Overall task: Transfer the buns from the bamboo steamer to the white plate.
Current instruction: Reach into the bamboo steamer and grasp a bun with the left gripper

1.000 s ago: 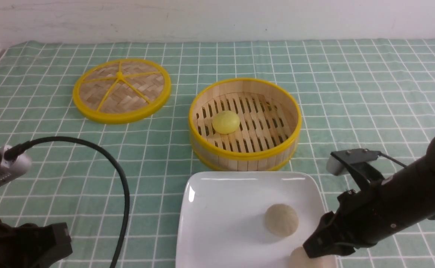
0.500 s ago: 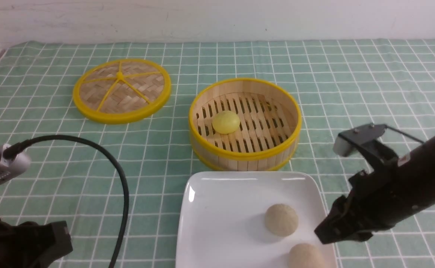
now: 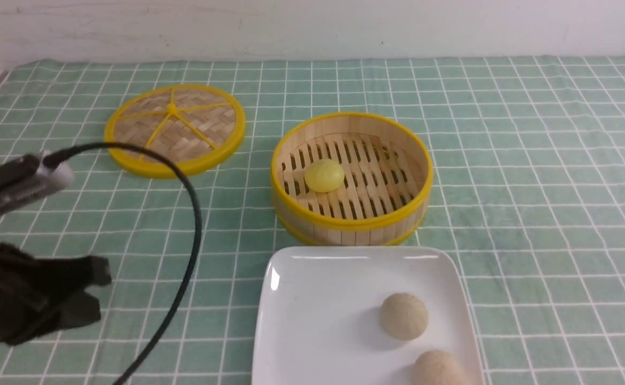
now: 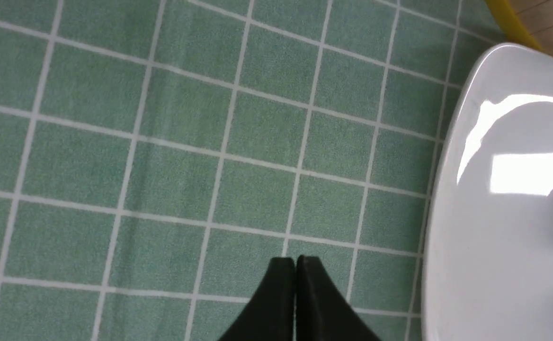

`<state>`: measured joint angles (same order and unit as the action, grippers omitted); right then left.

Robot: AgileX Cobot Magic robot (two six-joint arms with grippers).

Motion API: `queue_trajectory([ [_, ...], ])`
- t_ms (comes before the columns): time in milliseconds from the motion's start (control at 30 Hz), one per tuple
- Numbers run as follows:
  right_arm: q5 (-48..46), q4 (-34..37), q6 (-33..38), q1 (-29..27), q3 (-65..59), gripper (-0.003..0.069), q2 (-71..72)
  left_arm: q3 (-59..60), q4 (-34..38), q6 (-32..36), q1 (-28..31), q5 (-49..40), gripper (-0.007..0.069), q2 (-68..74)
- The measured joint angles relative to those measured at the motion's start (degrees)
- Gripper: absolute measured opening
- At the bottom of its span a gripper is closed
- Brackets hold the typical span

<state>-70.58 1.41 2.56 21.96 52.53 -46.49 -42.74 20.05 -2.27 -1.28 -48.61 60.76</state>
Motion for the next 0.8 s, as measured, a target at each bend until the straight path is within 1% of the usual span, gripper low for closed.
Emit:
queue_trajectory([
  [67, 1.88, -2.62, -2.56, 0.0, -3.65, -0.0005, 6.52, -6.1, 2.01, 3.46, -0.09, -2.79, 0.0001, 5.25],
  [167, 6.77, -4.42, -5.18, 0.0, -10.07, -0.0005, 15.93, -15.61, 3.25, 11.22, -2.44, -7.42, 0.0001, 12.83],
  [267, 10.52, -5.11, -5.82, 0.0, -15.81, -0.0004, 22.78, -25.52, 3.53, 13.95, -7.28, -12.29, 0.0009, 21.41],
  [333, 12.52, -5.33, -5.99, 0.0, -19.6, -0.0003, 26.68, -31.72, 3.53, 14.22, -10.96, -13.74, 0.0027, 26.19],
  [367, 12.81, -5.33, -6.04, 0.0, -20.25, -0.0003, 27.28, -32.3, 3.53, 14.3, -11.39, -13.74, 0.0032, 26.7],
  [400, 13.75, -5.33, -6.36, 0.0, -22.53, -0.0001, 28.97, -37.36, 3.15, 14.41, -15.18, -13.33, 0.0058, 31.19],
  [433, 14.4, -5.33, -6.68, 0.0, -23.66, -0.0001, 29.47, -40.07, 2.64, 14.47, -17.14, -12.64, 0.0079, 33.59],
  [500, 15.74, -5.33, -7.07, 0.0, -25.0, 0.0, 29.79, -44.38, 1.51, 14.59, -20.23, -11.52, 0.0126, 37.73],
  [567, 17.36, -5.33, -7.14, 0.0, -25.7, 0.0, 29.79, -49.58, -0.35, 14.53, -22.8, -10.39, 0.0194, 42.11],
  [733, 19.19, -5.36, -7.14, 0.0, -25.78, 0.0, 29.79, -59.57, -3.26, 11.19, -25.66, -8.48, 0.0373, 50.86],
  [767, 19.19, -5.36, -7.14, 0.0, -25.78, 0.0, 29.79, -60.94, -3.38, 10.85, -25.87, -7.75, 0.0401, 52.42],
  [800, 19.19, -5.36, -7.14, 0.0, -25.78, 0.0, 29.79, -60.94, -3.37, 10.89, -25.87, -7.6, 0.0401, 52.7],
])
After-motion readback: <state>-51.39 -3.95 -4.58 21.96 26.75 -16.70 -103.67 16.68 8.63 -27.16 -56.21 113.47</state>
